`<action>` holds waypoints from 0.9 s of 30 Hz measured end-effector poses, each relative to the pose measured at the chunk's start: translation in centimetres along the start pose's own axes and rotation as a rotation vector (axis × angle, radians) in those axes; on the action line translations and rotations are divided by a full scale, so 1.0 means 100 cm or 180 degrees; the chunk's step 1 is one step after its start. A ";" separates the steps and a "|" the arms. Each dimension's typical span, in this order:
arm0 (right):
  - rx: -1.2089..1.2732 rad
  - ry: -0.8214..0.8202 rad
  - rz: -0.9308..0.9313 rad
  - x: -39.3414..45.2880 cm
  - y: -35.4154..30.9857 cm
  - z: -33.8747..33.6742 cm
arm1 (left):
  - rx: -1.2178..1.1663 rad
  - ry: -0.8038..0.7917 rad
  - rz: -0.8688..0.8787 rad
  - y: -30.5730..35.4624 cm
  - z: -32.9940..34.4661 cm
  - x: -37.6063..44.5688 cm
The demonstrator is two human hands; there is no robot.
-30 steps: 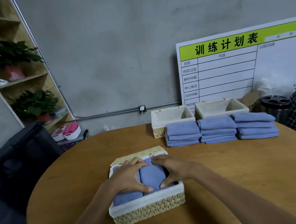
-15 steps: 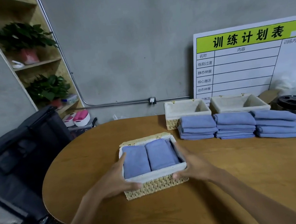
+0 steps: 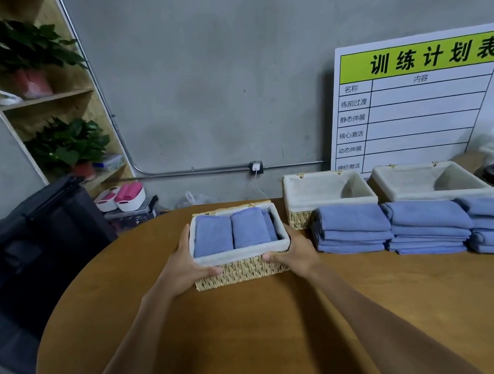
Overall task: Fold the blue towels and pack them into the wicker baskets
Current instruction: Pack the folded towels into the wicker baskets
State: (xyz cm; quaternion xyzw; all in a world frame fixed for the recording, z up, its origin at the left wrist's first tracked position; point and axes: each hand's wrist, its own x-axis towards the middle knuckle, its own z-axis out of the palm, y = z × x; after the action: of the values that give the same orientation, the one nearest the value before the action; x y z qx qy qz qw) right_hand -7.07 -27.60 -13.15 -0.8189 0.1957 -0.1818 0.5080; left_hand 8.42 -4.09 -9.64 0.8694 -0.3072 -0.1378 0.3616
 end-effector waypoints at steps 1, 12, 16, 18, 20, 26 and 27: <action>0.0076 0.0071 0.0013 0.011 0.002 0.004 | 0.0021 -0.0016 -0.0007 -0.003 -0.003 0.015; 0.0458 0.0558 -0.0149 0.107 0.020 0.033 | -0.0105 -0.0374 0.0094 -0.029 -0.022 0.150; 0.0483 0.0644 -0.0114 0.125 0.024 0.038 | -0.0071 -0.0416 0.0141 -0.035 -0.023 0.180; 0.0485 0.0668 -0.0106 0.132 0.026 0.039 | -0.0058 -0.0428 0.0167 -0.037 -0.023 0.190; 0.0480 0.0691 -0.0086 0.135 0.025 0.039 | -0.0016 -0.0435 0.0167 -0.038 -0.021 0.196; 0.0258 0.0542 0.0143 0.120 0.007 0.028 | 0.0507 -0.0595 0.0104 -0.027 -0.036 0.186; 0.0086 0.0448 0.0186 0.113 0.001 0.022 | 0.0630 -0.0662 0.0140 -0.027 -0.039 0.186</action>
State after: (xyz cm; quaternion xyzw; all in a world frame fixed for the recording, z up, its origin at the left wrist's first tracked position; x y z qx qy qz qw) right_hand 3.71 -31.71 -13.03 -0.7911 0.2522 -0.2266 0.5091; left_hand 25.80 -12.29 -9.16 0.8749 -0.3741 -0.1882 0.2433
